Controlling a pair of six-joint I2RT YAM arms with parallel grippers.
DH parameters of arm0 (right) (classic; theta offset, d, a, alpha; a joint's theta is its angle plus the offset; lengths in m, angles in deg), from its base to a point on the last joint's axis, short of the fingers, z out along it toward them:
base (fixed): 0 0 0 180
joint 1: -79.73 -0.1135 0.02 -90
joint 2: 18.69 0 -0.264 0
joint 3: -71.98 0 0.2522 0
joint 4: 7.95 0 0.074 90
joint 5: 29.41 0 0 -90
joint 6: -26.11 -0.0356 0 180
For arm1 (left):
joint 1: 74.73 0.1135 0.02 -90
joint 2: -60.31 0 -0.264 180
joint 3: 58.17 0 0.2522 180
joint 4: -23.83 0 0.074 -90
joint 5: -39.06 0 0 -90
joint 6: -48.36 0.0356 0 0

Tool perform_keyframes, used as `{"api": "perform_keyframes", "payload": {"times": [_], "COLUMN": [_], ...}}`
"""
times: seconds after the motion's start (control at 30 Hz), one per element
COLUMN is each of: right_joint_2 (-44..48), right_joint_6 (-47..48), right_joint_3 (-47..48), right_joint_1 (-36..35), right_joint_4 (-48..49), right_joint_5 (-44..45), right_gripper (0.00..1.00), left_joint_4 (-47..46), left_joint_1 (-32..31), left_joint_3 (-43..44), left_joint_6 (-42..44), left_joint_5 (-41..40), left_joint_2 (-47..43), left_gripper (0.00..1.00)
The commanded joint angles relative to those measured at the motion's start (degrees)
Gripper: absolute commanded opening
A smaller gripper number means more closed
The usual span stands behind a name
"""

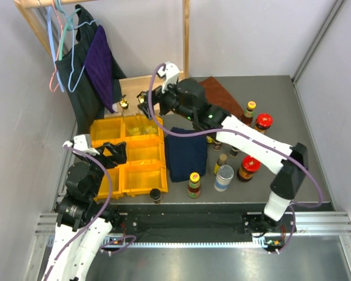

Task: Organize the condiment bottles
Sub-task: Place the bottle in the storage box, then pick up the bottle from the center of the board.

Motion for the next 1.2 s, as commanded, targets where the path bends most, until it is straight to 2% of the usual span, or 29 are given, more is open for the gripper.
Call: {"api": "perform_keyframes", "payload": {"times": [0.0, 0.13, 0.33, 0.6, 0.8, 1.0, 1.17], "right_joint_2": [9.9, 17.2, 26.8, 41.0, 46.7, 46.9, 46.7], "right_joint_6": [-1.9, -4.8, -10.5, -16.9, -19.8, -20.9, -21.9], "right_joint_3": [-5.3, -11.3, -21.4, -35.0, -39.5, -38.9, -39.1], "right_joint_1": [-0.6, -0.5, -0.5, -0.5, -0.5, -0.5, -0.5], "right_joint_4": [-3.9, -7.6, -13.1, -17.9, -20.7, -23.3, -24.5], "right_joint_5": [0.4, 4.4, 9.6, 10.3, 9.4, 9.4, 9.2], "right_gripper": [0.99, 0.99, 0.99, 0.99, 0.99, 0.99, 0.99], "left_joint_4": [-0.8, 1.5, 4.0, 7.3, 10.1, 13.2, 14.7], "left_joint_1": [0.1, 0.1, 0.1, 0.1, 0.1, 0.1, 0.1], "left_joint_3": [1.6, 2.9, 4.6, 4.0, 4.8, 4.2, 2.9], "left_joint_6": [0.3, -0.7, -2.1, -3.0, -6.5, -13.3, -15.0], "left_joint_5": [2.5, 5.9, 17.6, 29.5, 28.7, 29.3, 27.7], "left_joint_2": [1.5, 1.9, 2.2, 6.3, 6.2, 7.3, 7.5], "left_gripper": [0.99, 0.99, 0.99, 0.99, 0.99, 0.99, 0.96]}}
